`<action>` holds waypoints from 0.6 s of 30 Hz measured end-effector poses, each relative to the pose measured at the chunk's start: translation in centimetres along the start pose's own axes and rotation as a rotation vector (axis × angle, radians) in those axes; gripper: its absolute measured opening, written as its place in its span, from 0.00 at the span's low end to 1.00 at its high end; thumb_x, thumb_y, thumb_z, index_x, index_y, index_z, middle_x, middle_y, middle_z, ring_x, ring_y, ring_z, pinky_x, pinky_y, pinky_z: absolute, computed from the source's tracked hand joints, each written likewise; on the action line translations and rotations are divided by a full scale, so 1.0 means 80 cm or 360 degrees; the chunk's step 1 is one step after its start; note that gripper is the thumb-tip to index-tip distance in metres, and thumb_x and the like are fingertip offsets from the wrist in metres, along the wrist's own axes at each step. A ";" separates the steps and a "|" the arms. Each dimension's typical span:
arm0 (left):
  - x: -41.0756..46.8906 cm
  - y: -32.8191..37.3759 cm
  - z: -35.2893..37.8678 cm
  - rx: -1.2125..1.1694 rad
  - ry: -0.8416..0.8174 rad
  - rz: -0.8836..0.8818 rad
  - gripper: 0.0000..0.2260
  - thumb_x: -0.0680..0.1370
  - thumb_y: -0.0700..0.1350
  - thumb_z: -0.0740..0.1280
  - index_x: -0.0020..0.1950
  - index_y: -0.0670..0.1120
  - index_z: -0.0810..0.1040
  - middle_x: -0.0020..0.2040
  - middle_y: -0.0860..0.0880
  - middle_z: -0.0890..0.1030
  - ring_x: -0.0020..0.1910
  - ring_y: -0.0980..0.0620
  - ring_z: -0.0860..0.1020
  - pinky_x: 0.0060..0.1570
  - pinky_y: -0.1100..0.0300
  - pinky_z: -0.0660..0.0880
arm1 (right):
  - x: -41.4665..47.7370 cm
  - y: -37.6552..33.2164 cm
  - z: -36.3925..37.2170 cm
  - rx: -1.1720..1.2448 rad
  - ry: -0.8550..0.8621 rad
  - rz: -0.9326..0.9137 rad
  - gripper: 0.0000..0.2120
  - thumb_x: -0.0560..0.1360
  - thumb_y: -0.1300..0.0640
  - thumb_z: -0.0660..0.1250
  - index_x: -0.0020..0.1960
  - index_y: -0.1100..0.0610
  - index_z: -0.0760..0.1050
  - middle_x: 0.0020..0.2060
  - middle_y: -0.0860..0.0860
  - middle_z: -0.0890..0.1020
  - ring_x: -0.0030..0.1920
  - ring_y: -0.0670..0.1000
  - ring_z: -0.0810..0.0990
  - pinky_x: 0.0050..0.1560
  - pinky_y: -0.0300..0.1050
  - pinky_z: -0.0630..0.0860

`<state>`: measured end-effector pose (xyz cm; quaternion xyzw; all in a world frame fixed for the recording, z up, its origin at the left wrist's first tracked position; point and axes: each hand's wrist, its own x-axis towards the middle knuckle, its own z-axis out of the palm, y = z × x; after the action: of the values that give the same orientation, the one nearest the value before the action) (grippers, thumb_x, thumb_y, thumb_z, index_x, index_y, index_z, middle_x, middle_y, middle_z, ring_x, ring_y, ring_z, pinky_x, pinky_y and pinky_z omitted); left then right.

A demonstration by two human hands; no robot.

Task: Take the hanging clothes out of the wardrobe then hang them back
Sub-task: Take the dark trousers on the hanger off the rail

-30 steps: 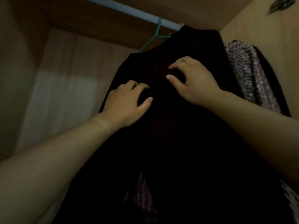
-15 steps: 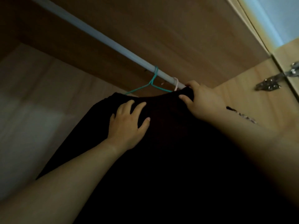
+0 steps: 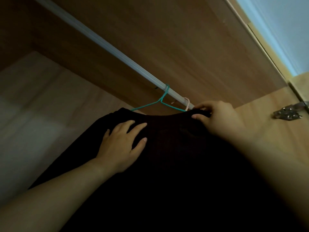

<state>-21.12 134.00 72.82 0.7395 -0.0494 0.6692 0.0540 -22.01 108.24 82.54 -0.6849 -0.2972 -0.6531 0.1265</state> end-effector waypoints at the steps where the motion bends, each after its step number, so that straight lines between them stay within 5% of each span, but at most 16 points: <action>1: 0.001 -0.003 -0.004 0.0002 -0.0013 -0.0001 0.33 0.69 0.69 0.39 0.72 0.64 0.57 0.74 0.53 0.60 0.73 0.51 0.58 0.68 0.42 0.61 | 0.001 0.000 -0.001 0.0020 0.0009 0.0018 0.10 0.74 0.49 0.69 0.54 0.46 0.78 0.51 0.49 0.81 0.51 0.52 0.78 0.50 0.49 0.77; 14: 0.005 -0.022 -0.046 0.0004 0.0060 0.0087 0.30 0.73 0.67 0.44 0.72 0.59 0.62 0.71 0.52 0.65 0.69 0.50 0.64 0.64 0.48 0.67 | -0.003 0.014 -0.015 -0.0157 0.0419 0.0014 0.08 0.75 0.54 0.64 0.54 0.50 0.77 0.48 0.53 0.82 0.49 0.59 0.79 0.48 0.50 0.75; 18: -0.003 -0.021 -0.060 0.0052 0.0160 0.0148 0.28 0.75 0.64 0.46 0.71 0.57 0.64 0.70 0.50 0.66 0.69 0.49 0.65 0.64 0.48 0.67 | -0.044 0.014 -0.012 0.0059 0.0507 -0.0060 0.06 0.73 0.58 0.69 0.51 0.55 0.79 0.39 0.48 0.79 0.42 0.53 0.78 0.42 0.40 0.66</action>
<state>-25.65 136.38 73.03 0.7027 -0.0699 0.7079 0.0132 -22.06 106.00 79.49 -0.5644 -0.2982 -0.7502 0.1724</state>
